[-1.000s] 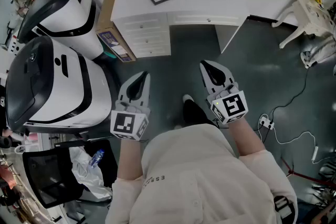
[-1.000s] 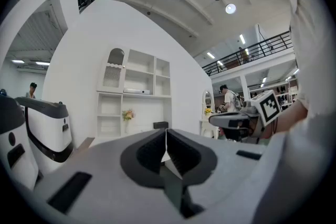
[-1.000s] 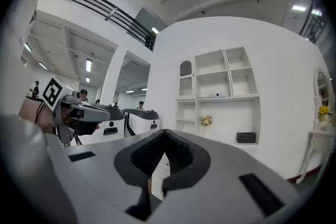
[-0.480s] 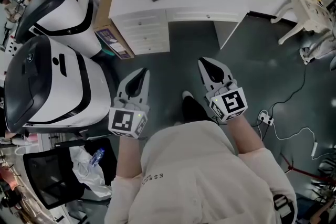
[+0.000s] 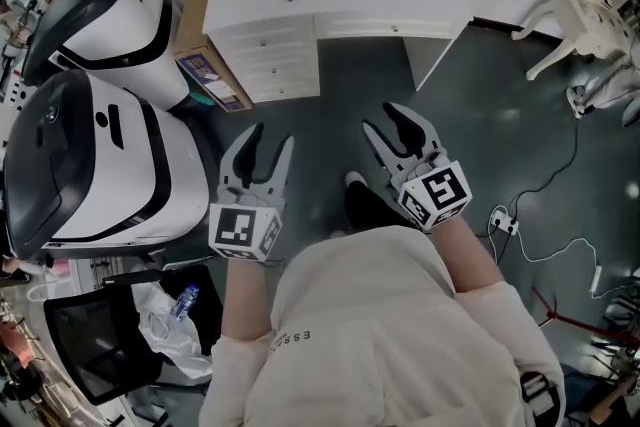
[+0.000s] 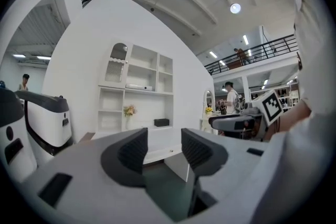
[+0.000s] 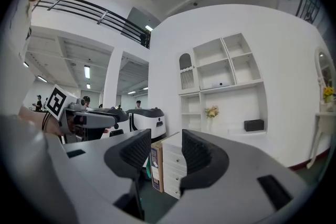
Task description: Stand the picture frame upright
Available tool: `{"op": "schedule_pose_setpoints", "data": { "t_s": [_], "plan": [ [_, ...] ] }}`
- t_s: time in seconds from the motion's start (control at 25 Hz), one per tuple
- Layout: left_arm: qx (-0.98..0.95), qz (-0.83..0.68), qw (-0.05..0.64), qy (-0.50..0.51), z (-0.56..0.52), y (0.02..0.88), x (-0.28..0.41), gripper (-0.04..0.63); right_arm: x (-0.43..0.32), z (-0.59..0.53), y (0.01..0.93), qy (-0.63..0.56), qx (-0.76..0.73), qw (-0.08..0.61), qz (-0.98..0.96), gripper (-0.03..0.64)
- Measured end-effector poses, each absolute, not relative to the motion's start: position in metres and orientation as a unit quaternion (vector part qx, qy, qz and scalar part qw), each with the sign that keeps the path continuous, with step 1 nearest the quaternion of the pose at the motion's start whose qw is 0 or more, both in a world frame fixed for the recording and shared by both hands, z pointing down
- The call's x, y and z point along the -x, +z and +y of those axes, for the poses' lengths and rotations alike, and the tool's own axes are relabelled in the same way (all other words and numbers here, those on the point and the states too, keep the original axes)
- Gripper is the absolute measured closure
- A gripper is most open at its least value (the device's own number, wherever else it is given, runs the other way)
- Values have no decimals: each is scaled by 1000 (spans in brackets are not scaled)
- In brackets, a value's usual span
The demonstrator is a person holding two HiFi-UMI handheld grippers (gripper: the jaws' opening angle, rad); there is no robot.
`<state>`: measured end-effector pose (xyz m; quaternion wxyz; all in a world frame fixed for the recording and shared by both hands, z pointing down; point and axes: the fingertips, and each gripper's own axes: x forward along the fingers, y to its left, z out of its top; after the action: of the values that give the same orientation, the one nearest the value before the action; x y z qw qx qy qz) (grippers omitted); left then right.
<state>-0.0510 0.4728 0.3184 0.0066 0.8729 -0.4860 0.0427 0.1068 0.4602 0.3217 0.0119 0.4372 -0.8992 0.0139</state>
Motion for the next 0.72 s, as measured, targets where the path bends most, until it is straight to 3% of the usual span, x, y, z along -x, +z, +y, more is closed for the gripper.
{"op": "schedule_pose_setpoints", "data": {
  "t_s": [0.36,0.72],
  "plan": [
    [-866,-494,25,67,442,337,56,408,-114,406,338,39,-436,30,-899,440],
    [-849,-520,56,75,343,354,48,408,-107,298,362,50,-380,64,-921,440]
  ]
}}
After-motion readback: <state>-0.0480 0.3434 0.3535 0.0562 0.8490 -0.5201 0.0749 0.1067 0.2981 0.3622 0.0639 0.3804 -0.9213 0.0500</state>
